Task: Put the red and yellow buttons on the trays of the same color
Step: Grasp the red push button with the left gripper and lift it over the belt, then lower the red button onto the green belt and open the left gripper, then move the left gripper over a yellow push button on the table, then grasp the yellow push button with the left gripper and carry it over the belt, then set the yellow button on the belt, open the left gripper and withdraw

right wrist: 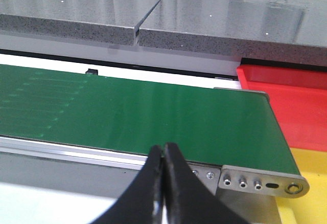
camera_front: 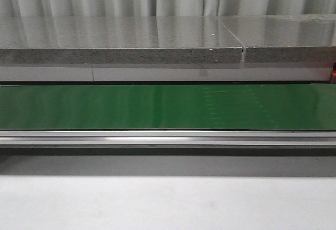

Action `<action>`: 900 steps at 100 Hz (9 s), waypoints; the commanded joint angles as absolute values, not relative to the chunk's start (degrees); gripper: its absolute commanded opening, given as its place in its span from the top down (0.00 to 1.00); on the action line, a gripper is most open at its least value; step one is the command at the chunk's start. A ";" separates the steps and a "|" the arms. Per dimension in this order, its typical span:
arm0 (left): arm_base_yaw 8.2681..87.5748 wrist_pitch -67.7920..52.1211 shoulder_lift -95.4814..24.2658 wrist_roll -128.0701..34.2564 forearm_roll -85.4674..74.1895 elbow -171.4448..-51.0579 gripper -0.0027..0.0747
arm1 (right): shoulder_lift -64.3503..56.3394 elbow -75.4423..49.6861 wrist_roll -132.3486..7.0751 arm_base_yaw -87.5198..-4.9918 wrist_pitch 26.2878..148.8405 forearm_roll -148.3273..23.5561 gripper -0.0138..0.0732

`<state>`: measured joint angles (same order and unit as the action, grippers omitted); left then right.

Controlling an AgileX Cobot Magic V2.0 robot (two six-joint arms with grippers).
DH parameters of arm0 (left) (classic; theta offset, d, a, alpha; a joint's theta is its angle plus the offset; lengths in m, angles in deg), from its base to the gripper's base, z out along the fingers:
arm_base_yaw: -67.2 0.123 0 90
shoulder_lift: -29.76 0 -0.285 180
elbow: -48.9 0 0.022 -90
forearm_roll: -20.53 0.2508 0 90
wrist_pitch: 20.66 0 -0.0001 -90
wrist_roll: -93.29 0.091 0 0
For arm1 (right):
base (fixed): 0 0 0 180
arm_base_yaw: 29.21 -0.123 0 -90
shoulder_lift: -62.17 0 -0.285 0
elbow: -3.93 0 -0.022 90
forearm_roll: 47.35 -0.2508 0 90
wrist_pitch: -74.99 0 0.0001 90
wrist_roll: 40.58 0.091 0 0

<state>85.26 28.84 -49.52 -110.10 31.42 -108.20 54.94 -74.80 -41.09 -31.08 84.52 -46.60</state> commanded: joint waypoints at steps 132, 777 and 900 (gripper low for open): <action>70.43 39.12 -67.30 -93.39 24.12 -131.90 0.99 | 55.80 -74.23 -41.18 -31.14 79.93 -46.04 0.92; 69.68 28.56 -70.25 -97.67 25.18 -127.04 0.87 | 55.80 -74.23 -41.18 -31.14 80.02 -46.04 0.92; 58.53 15.72 -43.28 -96.73 24.76 -119.99 0.11 | 55.80 -74.23 -41.18 -31.14 79.96 -46.04 0.92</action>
<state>59.06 21.67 -48.90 -96.38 25.00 -122.59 54.94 -74.80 -41.09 -31.08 84.52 -46.60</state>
